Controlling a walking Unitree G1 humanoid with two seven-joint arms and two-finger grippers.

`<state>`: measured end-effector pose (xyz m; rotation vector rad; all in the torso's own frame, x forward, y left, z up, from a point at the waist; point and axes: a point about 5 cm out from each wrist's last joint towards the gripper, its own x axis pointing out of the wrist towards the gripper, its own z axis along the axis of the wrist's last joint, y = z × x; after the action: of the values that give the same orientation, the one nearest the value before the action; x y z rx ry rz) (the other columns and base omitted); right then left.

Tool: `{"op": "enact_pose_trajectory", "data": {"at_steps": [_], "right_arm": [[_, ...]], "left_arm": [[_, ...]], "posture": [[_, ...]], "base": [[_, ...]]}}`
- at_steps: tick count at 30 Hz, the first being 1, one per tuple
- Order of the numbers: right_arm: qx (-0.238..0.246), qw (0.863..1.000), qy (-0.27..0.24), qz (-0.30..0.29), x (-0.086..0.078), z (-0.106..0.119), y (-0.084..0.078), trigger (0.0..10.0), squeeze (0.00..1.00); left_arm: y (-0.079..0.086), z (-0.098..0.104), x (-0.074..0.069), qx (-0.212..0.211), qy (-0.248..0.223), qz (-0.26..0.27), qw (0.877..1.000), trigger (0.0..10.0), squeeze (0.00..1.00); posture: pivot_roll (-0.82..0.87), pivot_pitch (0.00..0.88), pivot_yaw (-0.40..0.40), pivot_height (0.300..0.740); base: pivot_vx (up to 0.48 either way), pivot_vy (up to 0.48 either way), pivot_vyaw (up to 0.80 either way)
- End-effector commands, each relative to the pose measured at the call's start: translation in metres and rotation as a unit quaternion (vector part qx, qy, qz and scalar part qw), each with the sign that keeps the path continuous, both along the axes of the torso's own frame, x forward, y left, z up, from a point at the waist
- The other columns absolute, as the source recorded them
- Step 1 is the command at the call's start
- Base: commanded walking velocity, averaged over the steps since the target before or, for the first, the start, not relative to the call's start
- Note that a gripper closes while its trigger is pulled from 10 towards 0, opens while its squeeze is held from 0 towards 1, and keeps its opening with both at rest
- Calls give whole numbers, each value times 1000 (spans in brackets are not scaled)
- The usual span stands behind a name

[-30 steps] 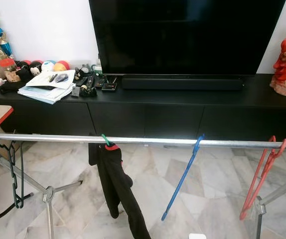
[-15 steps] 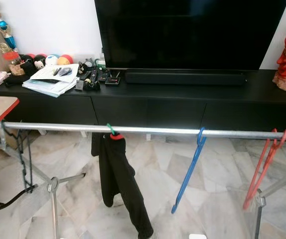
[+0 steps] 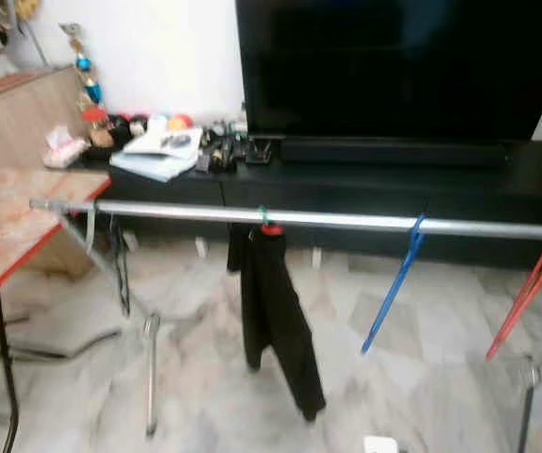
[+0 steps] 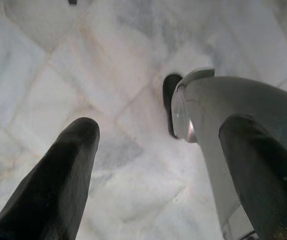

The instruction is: Hang hanger

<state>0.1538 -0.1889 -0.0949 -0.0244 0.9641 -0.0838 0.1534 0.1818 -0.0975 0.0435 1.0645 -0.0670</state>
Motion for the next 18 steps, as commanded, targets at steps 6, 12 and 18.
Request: {"op": "enact_pose_trajectory", "data": {"at_steps": [6, 12, 18], "right_arm": [[-8, 1000, 1, -4, 1, 1, -5, 10000, 0], [-8, 1000, 1, -3, 2, 1, -4, 10000, 0], [-9, 1000, 2, -5, 2, 1, -6, 10000, 0]], "left_arm": [[-3, -8, -18, -4, 40, -4, 999, 10000, 0], [-3, -7, -18, -1, 40, -5, 999, 10000, 0], [-3, -8, -18, 2, 41, -8, 999, 10000, 0]], "posture": [[7, 25, 67, 740], [10, 27, 64, 740], [10, 29, 64, 740]], "base": [[-285, 0, 0], [-189, 0, 0], [0, 0, 0]]}}
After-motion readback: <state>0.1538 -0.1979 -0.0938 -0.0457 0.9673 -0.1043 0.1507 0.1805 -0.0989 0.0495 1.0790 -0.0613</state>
